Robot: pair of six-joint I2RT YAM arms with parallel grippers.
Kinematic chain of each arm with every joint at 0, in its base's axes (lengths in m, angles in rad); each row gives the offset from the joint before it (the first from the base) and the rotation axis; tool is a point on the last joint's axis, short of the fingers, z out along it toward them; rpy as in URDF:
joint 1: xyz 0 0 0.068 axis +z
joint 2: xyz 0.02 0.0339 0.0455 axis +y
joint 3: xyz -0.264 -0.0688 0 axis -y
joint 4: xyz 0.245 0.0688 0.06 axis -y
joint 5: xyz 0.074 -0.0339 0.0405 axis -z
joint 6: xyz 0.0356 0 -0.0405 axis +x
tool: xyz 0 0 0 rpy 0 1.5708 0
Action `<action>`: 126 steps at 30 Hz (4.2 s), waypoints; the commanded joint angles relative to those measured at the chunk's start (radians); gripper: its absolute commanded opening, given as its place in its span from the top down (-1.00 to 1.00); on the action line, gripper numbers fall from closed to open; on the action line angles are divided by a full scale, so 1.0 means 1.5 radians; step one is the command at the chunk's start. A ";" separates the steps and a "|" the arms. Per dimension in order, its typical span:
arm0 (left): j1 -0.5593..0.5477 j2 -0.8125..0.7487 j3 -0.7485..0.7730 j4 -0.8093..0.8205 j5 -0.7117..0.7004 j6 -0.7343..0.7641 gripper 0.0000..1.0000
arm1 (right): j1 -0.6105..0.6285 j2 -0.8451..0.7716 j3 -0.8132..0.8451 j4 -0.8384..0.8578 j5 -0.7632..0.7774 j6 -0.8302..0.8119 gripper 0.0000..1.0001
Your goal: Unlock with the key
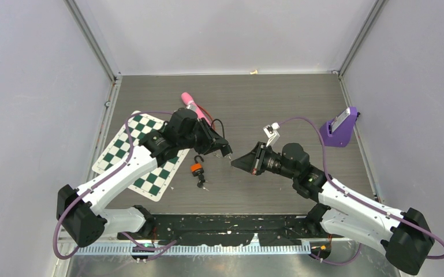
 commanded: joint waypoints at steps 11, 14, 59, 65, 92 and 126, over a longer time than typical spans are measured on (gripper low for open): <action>0.002 -0.019 0.006 0.042 0.020 0.016 0.90 | -0.007 -0.020 0.009 0.034 0.015 0.001 0.90; -0.001 -0.017 0.006 0.043 0.023 0.017 0.90 | -0.008 -0.016 0.013 0.034 0.012 0.000 0.90; -0.083 0.014 0.053 -0.046 -0.060 0.014 0.92 | -0.017 0.001 0.025 0.042 0.098 -0.144 0.90; -0.097 0.022 0.054 -0.049 -0.062 -0.002 0.91 | -0.014 0.013 0.033 0.047 0.122 -0.171 0.90; -0.117 -0.010 0.005 -0.041 -0.054 -0.066 0.80 | -0.009 0.001 0.029 0.128 0.124 -0.241 0.90; 0.065 -0.061 -0.033 -0.008 0.005 -0.100 1.00 | -0.014 0.095 0.191 -0.143 -0.021 -0.137 0.90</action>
